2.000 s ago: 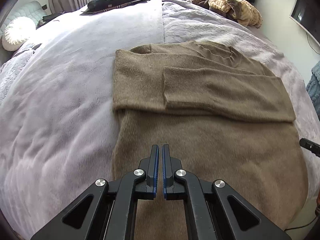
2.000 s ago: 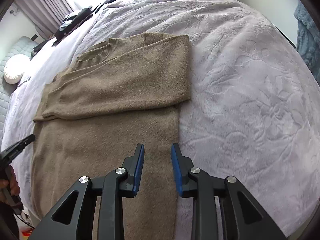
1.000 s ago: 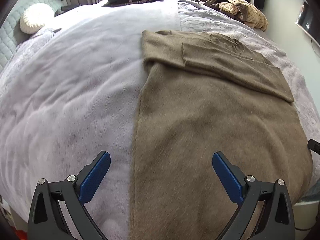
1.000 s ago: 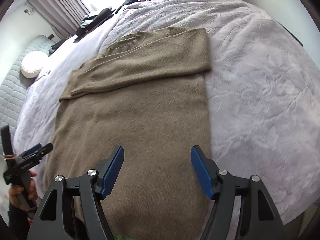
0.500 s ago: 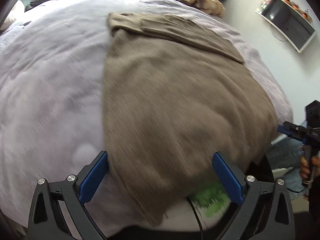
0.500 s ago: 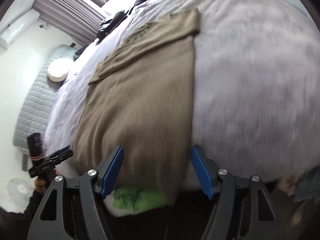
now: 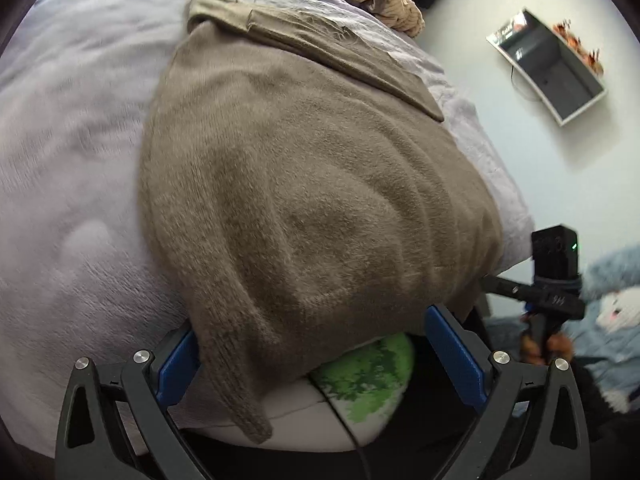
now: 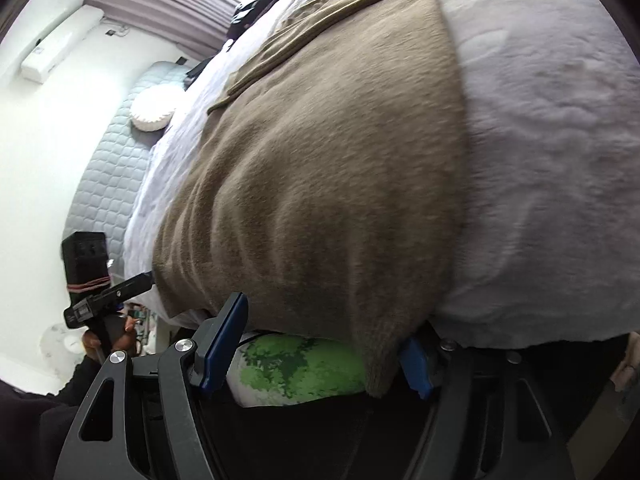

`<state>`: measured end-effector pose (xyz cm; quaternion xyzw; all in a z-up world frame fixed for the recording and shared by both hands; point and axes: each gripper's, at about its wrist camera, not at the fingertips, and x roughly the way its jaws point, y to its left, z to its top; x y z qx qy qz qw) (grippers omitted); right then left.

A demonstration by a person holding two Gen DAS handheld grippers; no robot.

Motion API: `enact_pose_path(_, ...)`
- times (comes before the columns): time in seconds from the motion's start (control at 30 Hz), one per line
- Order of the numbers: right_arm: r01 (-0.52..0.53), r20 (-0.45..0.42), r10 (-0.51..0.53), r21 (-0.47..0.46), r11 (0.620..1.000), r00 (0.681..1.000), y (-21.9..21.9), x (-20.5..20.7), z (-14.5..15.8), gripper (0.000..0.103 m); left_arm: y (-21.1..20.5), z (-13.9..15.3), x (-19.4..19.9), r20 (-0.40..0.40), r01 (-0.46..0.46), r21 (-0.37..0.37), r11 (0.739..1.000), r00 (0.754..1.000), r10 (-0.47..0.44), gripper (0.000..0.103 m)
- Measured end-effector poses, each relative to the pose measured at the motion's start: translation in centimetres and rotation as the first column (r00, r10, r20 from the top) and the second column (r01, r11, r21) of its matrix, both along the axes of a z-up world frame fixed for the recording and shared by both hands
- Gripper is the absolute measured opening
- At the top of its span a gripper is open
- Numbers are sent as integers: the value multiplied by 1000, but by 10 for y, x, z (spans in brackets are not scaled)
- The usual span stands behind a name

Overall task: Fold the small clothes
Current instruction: 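Grasp the brown sweater hem with both grippers, then lift the hem with both grippers and fold it over toward the collar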

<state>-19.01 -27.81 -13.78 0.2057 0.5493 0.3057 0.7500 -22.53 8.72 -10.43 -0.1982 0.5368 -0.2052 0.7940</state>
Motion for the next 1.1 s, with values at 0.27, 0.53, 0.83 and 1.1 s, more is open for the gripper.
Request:
enact_pose_path(0.27, 54, -50, -51, 64, 997, 997, -7, 3, -10, 45, 0, -5, -1, -13, -51, 6, 999, 999, 51, 73)
enact_pose_path(0.53, 17, 25, -26, 334, 943, 999, -9, -3, 30, 8, 27, 11, -7, 24, -63, -17, 998, 998, 63, 11)
enact_pose_path(0.83, 16, 97, -77, 521, 853, 992, -12, 27, 80, 8, 23, 78, 24, 225, -20, -169, 985, 973, 59, 11)
enact_pose_path(1.1, 26, 189, -145, 518, 855, 971, -8, 100, 136, 8, 39, 137, 106, 355, -80, -131, 988, 927, 122, 11)
